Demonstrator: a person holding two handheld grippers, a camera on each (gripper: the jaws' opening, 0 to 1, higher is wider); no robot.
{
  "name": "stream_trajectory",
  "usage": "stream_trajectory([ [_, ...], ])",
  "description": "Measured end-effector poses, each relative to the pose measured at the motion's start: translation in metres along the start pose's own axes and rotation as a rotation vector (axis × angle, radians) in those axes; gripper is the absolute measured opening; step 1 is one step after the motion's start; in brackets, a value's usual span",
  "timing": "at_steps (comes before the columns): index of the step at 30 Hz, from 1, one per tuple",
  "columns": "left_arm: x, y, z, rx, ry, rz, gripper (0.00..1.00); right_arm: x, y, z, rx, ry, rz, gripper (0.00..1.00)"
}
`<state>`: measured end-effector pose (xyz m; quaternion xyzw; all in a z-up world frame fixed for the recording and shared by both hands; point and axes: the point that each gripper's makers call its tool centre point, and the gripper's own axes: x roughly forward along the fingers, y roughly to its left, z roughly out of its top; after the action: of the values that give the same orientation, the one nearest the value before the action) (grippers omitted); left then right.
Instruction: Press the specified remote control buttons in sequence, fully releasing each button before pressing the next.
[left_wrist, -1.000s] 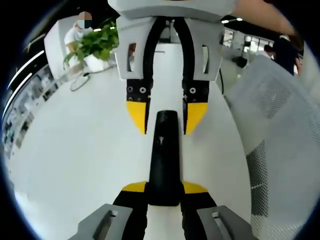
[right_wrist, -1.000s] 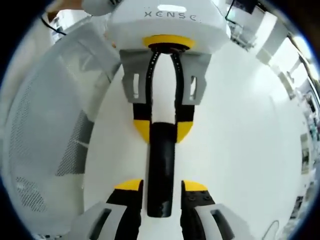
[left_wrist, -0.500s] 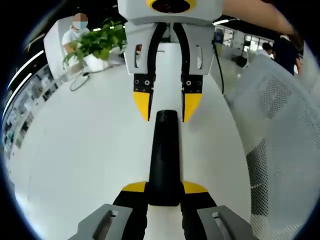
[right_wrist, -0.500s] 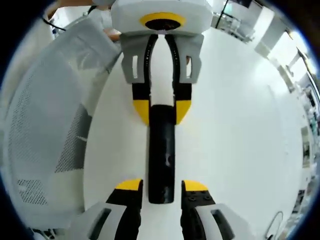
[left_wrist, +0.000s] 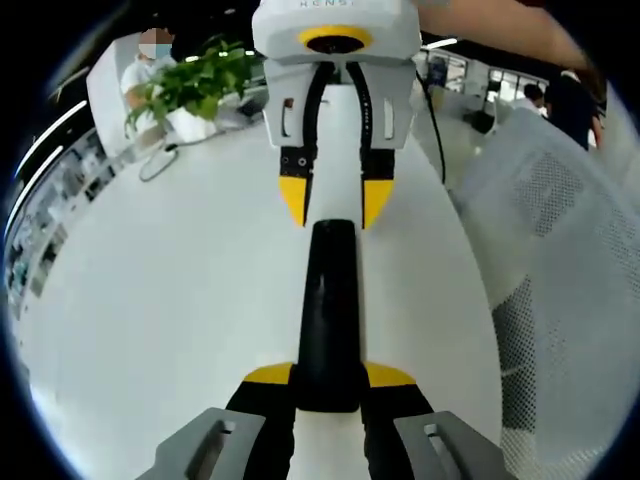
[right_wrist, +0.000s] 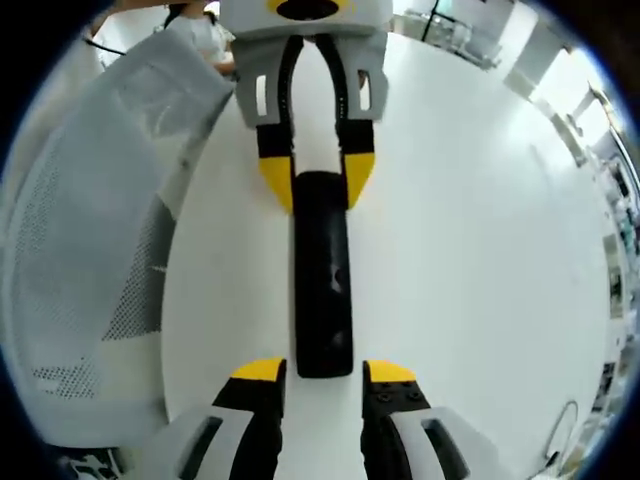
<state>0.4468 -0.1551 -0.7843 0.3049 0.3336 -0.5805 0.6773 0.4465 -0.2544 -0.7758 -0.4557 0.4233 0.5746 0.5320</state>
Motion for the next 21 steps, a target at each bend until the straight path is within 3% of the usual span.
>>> stream_trajectory([
  [21,0.000,0.000,0.000,-0.002,0.004,0.000,0.23,0.012,-0.002,-0.007,0.007,0.014,0.001,0.25],
])
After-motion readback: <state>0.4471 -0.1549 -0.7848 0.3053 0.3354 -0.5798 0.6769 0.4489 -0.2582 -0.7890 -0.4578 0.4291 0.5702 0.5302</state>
